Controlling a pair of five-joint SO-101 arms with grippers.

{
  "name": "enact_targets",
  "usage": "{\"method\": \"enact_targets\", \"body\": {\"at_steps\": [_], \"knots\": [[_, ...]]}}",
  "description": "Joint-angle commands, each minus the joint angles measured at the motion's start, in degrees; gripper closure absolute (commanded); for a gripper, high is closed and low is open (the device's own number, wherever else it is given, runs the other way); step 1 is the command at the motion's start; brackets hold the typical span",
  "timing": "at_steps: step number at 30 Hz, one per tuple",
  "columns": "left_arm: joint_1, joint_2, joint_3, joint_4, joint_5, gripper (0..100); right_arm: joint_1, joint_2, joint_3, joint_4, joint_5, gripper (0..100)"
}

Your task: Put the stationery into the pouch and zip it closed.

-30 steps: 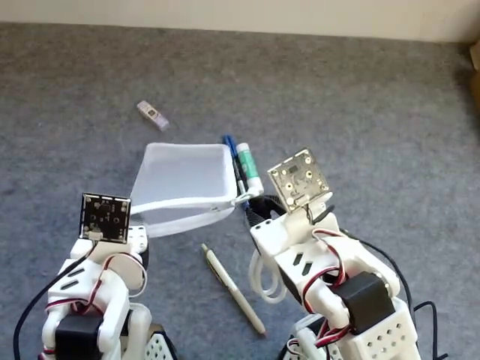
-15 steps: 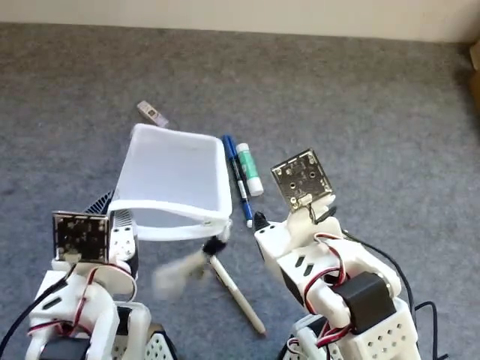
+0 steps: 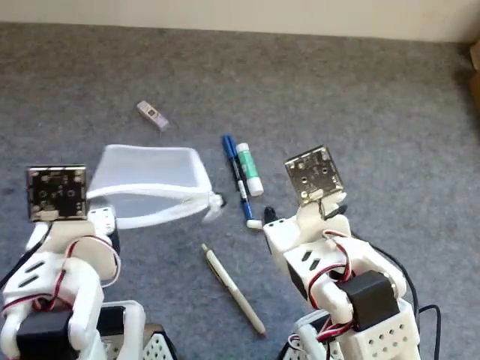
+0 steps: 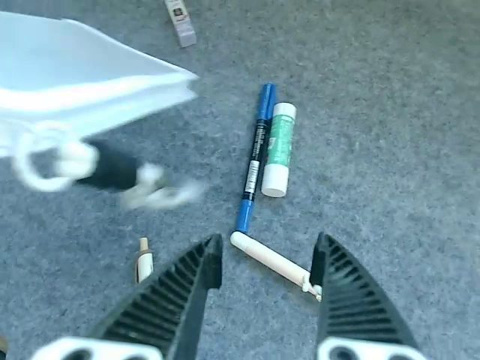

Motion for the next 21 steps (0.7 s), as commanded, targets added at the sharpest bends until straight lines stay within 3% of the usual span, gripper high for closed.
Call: {"method": "enact_targets", "body": {"at_steps": [1,9,16,21], "knots": [[-4.62,1.71,-3.65,1.05,0.62,99,1.19,0.40,-3.47,0.22,2.99,81.7],[-9.98,1.80,-2.07,1.32,0.70,99,1.19,8.84,-3.30,0.31,7.82,81.8],[-10.33,1.80,-1.63,1.32,0.62,99,0.84,22.37,-3.65,-0.66,16.18,81.8],[-10.33,1.80,-0.84,1.05,0.62,99,-3.30,27.47,-2.07,-5.41,19.16,81.8]]}}
